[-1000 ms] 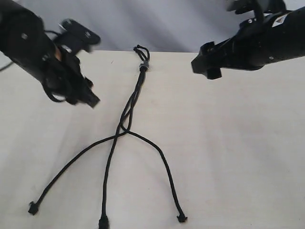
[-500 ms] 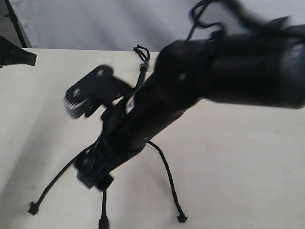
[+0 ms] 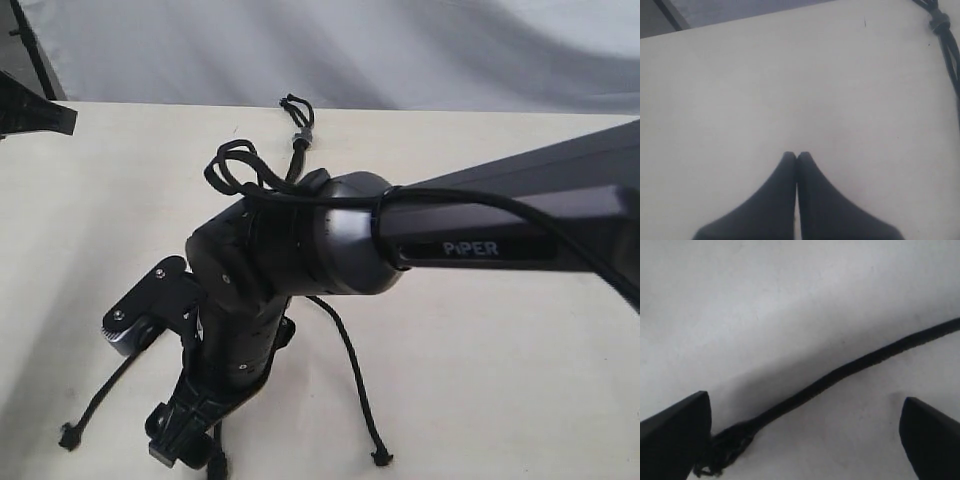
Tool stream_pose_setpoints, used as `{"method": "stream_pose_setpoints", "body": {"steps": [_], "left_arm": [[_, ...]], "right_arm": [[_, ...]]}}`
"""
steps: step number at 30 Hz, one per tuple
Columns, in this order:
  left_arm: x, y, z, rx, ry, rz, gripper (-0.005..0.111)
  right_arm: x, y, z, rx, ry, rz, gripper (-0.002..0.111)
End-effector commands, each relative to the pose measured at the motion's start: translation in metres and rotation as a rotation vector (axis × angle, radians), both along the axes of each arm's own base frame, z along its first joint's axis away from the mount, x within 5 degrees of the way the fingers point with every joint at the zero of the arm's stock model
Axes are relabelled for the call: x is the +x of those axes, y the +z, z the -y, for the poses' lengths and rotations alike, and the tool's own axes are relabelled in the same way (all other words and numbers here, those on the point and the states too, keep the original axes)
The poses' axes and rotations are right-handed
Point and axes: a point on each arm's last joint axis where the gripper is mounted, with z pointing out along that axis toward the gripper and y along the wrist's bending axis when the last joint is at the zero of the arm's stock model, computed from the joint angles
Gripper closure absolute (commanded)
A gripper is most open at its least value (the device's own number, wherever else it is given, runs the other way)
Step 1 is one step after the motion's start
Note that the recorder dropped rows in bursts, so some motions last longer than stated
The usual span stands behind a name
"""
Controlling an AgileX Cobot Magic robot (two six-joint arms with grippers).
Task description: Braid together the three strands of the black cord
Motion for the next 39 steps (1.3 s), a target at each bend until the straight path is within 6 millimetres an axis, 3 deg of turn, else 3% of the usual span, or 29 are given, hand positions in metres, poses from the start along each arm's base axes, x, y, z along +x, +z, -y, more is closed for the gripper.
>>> {"method": "stream_pose_setpoints", "body": {"steps": [1,7,10,11,16,20,24,27,34,39], "left_arm": [[-0.002,0.002,-0.001,-0.016,0.012,0.016,0.107],[-0.002,0.002,-0.001,-0.016,0.012,0.016,0.107],[-0.002,0.002,-0.001,-0.016,0.012,0.016,0.107],[-0.002,0.002,-0.001,-0.016,0.012,0.016,0.107],[-0.002,0.002,-0.001,-0.016,0.012,0.016,0.107],[-0.002,0.002,-0.001,-0.014,0.011,0.015,0.107],[-0.002,0.002,-0.001,-0.014,0.011,0.015,0.107],[-0.002,0.002,-0.001,-0.014,0.011,0.015,0.107],[-0.002,0.002,-0.001,-0.014,0.011,0.015,0.107],[-0.002,0.002,-0.001,-0.014,0.011,0.015,0.107]], "right_arm": [[0.002,-0.008,-0.002,-0.015,-0.003,-0.002,0.027],[0.002,-0.019,-0.001,-0.044,0.003,-0.009,0.081],[0.003,-0.018,-0.001,-0.048,0.009,-0.001,0.105],[0.004,-0.015,0.001,-0.062,0.028,0.017,0.109],[0.022,0.033,0.015,-0.139,0.127,0.211,0.109],[0.053,0.046,0.043,-0.231,0.130,0.352,0.109],[0.084,0.022,0.073,-0.272,0.013,0.299,0.109],[0.095,-0.005,0.081,-0.293,-0.011,0.256,0.109],[0.090,-0.029,0.079,-0.307,-0.032,0.170,0.109],[0.066,-0.032,0.062,-0.283,-0.022,0.037,0.109]]}}
